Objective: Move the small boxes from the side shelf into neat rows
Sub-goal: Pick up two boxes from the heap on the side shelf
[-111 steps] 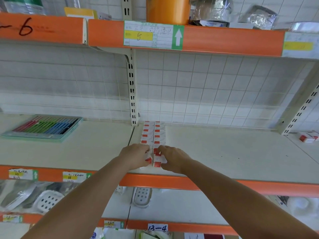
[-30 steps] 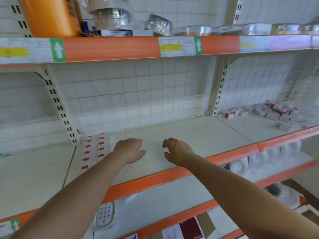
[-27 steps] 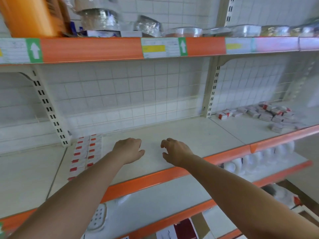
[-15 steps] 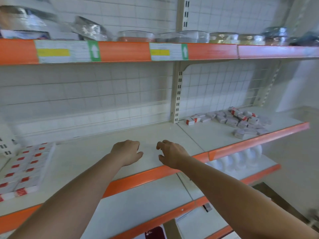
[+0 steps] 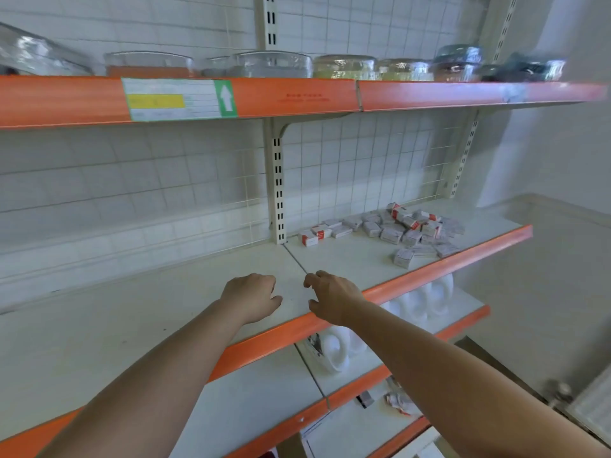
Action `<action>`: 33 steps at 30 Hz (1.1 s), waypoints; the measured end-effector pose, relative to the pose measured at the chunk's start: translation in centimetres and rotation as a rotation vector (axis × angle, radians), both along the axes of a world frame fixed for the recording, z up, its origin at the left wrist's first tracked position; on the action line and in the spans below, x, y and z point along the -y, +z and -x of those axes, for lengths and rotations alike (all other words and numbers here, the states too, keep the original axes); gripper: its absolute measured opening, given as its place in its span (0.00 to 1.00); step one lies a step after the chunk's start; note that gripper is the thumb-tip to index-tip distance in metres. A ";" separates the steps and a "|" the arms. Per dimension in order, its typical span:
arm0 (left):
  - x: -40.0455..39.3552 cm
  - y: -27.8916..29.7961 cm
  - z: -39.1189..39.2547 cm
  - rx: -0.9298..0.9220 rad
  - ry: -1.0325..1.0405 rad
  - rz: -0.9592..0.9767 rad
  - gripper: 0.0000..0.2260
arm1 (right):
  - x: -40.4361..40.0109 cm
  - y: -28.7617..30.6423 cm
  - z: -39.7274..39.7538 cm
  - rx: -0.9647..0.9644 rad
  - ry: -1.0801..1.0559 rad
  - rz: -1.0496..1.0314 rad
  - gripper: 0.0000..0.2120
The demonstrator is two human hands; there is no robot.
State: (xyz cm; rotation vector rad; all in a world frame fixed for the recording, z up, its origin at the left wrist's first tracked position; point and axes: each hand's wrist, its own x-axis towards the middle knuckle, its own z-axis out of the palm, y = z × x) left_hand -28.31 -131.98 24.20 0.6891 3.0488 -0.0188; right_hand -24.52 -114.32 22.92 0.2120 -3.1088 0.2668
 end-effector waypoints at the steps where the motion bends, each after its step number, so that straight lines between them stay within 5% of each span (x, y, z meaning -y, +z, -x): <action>1: -0.5 -0.1 0.4 0.002 -0.006 0.003 0.17 | -0.5 -0.1 0.3 0.007 -0.005 -0.001 0.21; 22: -8.9 -0.6 14.3 -0.021 -0.083 0.061 0.22 | -9.2 -0.5 12.2 0.014 -0.146 -0.006 0.24; 33: -12.2 -3.1 18.6 0.067 0.068 -0.017 0.28 | -13.6 -1.8 18.4 0.100 -0.015 -0.080 0.30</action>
